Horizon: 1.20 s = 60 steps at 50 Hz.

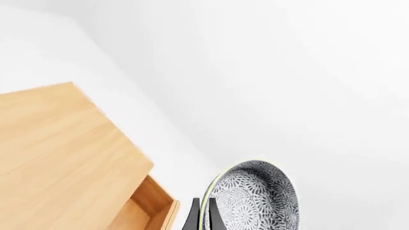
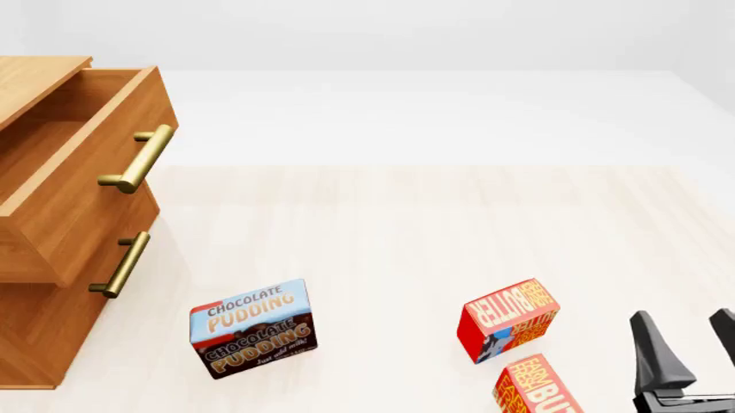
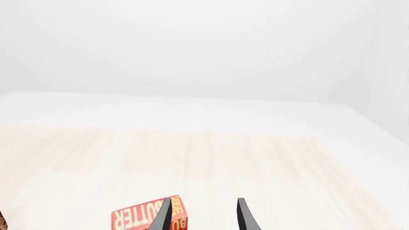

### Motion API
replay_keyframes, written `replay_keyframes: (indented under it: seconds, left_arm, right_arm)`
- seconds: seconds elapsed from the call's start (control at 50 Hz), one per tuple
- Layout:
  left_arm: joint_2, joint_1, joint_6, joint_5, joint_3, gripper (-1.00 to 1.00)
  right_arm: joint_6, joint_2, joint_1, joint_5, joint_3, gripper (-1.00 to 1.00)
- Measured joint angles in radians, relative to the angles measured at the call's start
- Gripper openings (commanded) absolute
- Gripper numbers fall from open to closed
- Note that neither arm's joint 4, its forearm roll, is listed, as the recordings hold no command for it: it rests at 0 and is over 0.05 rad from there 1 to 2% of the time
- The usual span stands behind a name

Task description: Put the bowl in the top drawer of the cabinet.

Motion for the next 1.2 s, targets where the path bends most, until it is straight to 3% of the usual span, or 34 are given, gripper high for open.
replay_keyframes:
  seconds: [0.56, 0.84, 1.2]
  left_arm:
    - [0.062, 0.065, 0.082, 0.119, -0.055, -1.00]
    - [0.066, 0.108, 0.060, 0.127, 0.022, -1.00]
    - [0.060, 0.130, -0.022, 0.120, 0.142, -1.00]
  right_arm:
    - [-0.024, 0.081, -0.027, -0.040, 0.003, 1.00]
    - [-0.035, 0.112, -0.040, -0.057, 0.003, 1.00]
    - [-0.041, 0.128, -0.048, -0.065, 0.003, 1.00]
